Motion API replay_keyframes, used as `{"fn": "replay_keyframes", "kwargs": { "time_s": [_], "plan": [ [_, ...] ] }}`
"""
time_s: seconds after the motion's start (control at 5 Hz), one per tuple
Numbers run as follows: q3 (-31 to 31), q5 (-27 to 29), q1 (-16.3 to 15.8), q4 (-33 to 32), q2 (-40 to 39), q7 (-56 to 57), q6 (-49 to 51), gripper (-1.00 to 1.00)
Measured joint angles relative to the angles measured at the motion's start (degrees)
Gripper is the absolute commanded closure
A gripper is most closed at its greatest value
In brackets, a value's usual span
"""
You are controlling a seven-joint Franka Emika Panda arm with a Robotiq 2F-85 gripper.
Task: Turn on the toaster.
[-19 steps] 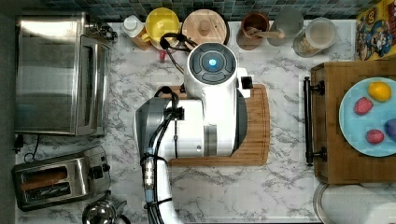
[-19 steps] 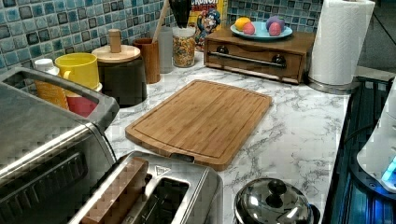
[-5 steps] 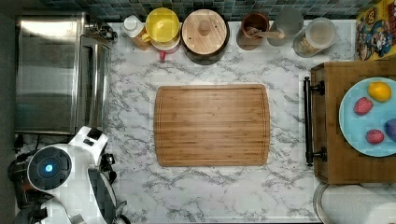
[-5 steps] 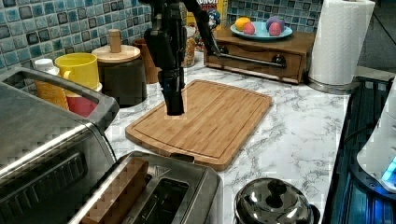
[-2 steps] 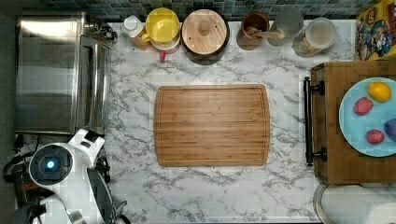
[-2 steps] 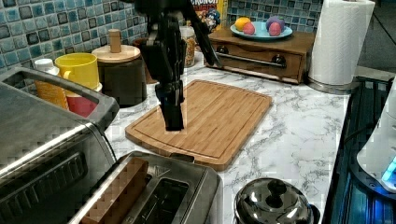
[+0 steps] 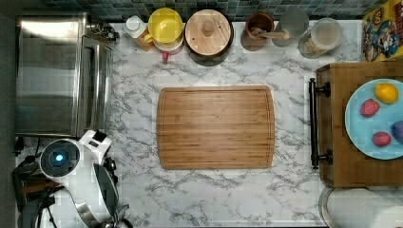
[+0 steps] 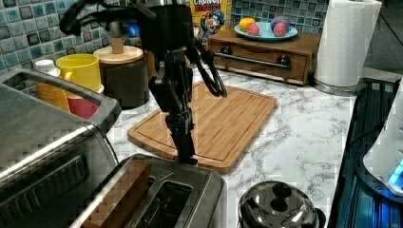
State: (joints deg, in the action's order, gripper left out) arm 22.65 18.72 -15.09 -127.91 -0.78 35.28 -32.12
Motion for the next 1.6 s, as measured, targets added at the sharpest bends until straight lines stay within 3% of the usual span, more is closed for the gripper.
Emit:
{"fn": "replay_keyframes", "kwargs": {
  "time_s": [1.0,1.6],
  "plan": [
    [0.88,-3.66,-0.36,0.00,-4.30,-1.87,-1.85,1.00],
    [-0.04,-8.09,-1.55,6.83,-13.57,-11.54,1.90,1.00]
  ]
}}
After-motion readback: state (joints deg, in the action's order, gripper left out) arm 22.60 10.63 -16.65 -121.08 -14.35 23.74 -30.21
